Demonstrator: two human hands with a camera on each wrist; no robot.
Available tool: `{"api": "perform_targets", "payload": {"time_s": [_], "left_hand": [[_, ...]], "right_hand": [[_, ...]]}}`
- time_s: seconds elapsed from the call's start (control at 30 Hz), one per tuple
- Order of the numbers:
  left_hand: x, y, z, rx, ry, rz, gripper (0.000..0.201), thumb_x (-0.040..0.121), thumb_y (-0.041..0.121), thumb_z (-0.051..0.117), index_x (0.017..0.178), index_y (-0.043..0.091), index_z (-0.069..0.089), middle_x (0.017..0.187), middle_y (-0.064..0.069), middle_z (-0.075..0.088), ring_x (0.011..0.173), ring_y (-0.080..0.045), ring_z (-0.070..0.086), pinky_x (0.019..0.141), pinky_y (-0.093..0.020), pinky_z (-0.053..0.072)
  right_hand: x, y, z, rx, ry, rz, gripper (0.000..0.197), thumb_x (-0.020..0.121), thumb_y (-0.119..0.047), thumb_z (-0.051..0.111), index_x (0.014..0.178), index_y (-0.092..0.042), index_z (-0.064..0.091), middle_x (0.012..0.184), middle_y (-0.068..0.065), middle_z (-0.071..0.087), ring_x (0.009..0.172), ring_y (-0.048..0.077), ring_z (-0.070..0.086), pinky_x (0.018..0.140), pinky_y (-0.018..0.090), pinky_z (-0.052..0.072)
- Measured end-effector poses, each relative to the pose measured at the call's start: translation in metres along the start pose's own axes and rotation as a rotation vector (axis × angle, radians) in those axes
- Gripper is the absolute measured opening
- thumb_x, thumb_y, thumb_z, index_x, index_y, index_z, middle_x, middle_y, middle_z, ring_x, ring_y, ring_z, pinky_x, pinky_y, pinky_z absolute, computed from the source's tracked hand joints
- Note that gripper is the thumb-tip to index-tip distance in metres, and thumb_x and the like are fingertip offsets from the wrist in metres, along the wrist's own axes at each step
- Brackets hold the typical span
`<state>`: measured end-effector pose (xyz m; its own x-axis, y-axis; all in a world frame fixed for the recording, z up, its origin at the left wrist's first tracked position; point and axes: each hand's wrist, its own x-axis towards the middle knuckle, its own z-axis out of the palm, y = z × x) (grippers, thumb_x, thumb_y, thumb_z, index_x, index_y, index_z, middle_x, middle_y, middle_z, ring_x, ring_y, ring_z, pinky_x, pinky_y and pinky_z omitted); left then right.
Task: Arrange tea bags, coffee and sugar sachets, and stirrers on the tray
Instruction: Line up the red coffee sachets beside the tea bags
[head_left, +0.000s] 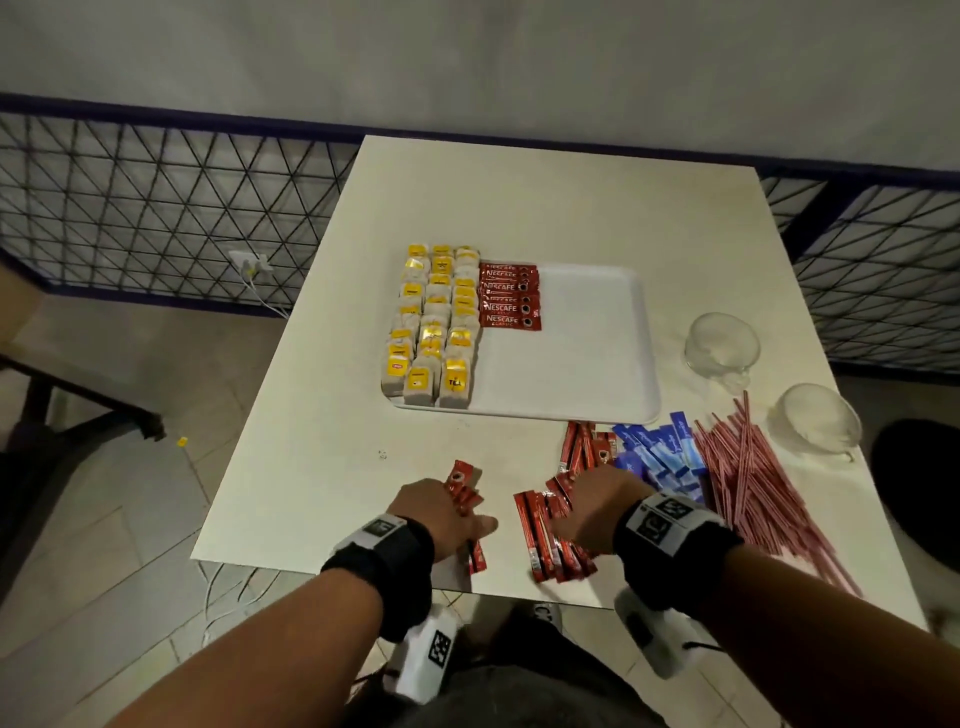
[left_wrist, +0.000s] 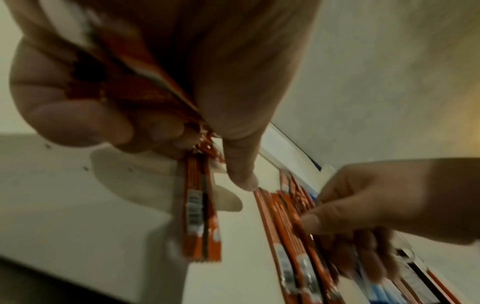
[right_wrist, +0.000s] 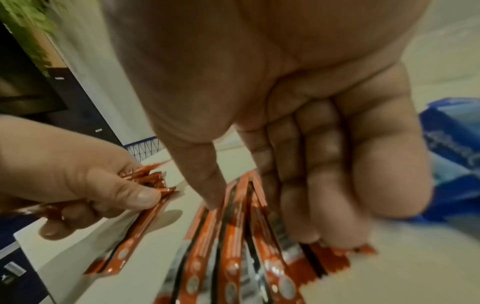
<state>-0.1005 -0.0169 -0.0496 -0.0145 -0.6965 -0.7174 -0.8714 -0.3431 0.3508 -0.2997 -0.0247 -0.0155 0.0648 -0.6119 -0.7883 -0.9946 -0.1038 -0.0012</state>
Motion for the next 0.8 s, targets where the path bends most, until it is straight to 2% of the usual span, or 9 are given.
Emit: {"api": "perform_targets", "payload": {"time_s": [0.07,0.13,0.23,0.3,0.37,0.47,0.53,0.63,0.8], "left_hand": [[-0.001,0.007,0.014,-0.042,0.025,0.008,0.033,0.073,0.059,0.074,0.080,0.029,0.064,0.075,0.016,0.059,0.067,-0.002,0.055,0.057,-0.016,0.038],[-0.002,0.016,0.024,-0.075,0.057,0.008,0.033,0.072,0.056,0.075,0.074,0.026,0.062,0.071,0.013,0.060,0.065,-0.001,0.056,0.052,-0.016,0.036],[0.001,0.026,0.034,-0.110,0.062,0.002,0.040,0.067,0.055,0.079,0.086,0.023,0.065,0.080,0.007,0.067,0.073,-0.008,0.063,0.065,-0.024,0.050],[0.002,0.031,0.035,-0.093,0.079,0.012,0.048,0.063,0.055,0.081,0.093,0.022,0.062,0.087,0.006,0.068,0.079,-0.012,0.065,0.076,-0.029,0.055],[0.004,0.037,0.036,-0.046,0.109,0.024,0.055,0.063,0.052,0.083,0.099,0.019,0.057,0.095,0.003,0.066,0.086,-0.016,0.065,0.078,-0.029,0.053],[0.009,0.042,0.034,0.014,0.159,0.026,0.054,0.069,0.046,0.081,0.102,0.016,0.048,0.103,-0.002,0.062,0.090,-0.019,0.061,0.076,-0.028,0.047],[0.014,0.045,0.029,0.086,0.184,0.047,0.049,0.076,0.043,0.074,0.107,0.014,0.051,0.108,-0.008,0.059,0.094,-0.024,0.061,0.079,-0.031,0.048],[0.020,0.048,0.019,0.196,0.214,0.065,0.039,0.086,0.038,0.063,0.111,0.011,0.054,0.112,-0.011,0.054,0.100,-0.030,0.060,0.083,-0.034,0.047],[0.024,0.062,0.009,0.391,0.247,0.038,0.024,0.094,0.037,0.051,0.105,0.017,0.056,0.105,-0.004,0.063,0.096,-0.025,0.063,0.070,-0.031,0.043]], "right_hand": [[0.009,-0.002,0.007,0.001,-0.017,0.004,0.038,0.093,-0.047,0.048,0.087,-0.011,0.058,0.075,0.000,0.054,0.076,0.016,0.058,0.068,0.026,0.048],[0.015,-0.003,0.010,0.056,0.011,-0.006,0.036,0.095,-0.044,0.048,0.077,-0.012,0.054,0.068,-0.001,0.051,0.069,0.015,0.055,0.065,0.026,0.047],[0.027,-0.005,0.012,0.125,0.049,-0.075,0.040,0.094,-0.040,0.050,0.066,-0.012,0.050,0.064,0.001,0.049,0.063,0.016,0.052,0.058,0.025,0.042],[0.032,-0.007,0.011,0.108,0.059,-0.127,0.030,0.093,-0.033,0.054,0.077,-0.008,0.061,0.066,0.001,0.048,0.065,0.018,0.051,0.059,0.025,0.040],[0.033,-0.008,0.006,0.051,0.039,-0.205,0.015,0.090,-0.016,0.057,0.087,-0.006,0.067,0.066,0.002,0.052,0.068,0.020,0.054,0.059,0.027,0.042],[0.029,-0.006,-0.002,0.118,-0.009,-0.251,0.018,0.089,-0.003,0.051,0.091,0.001,0.068,0.086,0.015,0.069,0.076,0.027,0.065,0.054,0.028,0.044],[0.030,0.000,-0.007,0.186,0.036,-0.265,0.023,0.093,-0.010,0.044,0.089,0.000,0.064,0.089,0.016,0.067,0.080,0.029,0.065,0.053,0.027,0.043],[0.035,0.009,-0.015,0.248,0.145,-0.278,0.027,0.096,-0.023,0.041,0.078,-0.010,0.056,0.086,0.013,0.065,0.085,0.030,0.064,0.065,0.028,0.045],[0.045,0.023,-0.025,0.261,0.251,-0.293,0.033,0.094,-0.035,0.045,0.085,-0.010,0.065,0.092,0.008,0.067,0.088,0.025,0.062,0.078,0.033,0.050]]}}
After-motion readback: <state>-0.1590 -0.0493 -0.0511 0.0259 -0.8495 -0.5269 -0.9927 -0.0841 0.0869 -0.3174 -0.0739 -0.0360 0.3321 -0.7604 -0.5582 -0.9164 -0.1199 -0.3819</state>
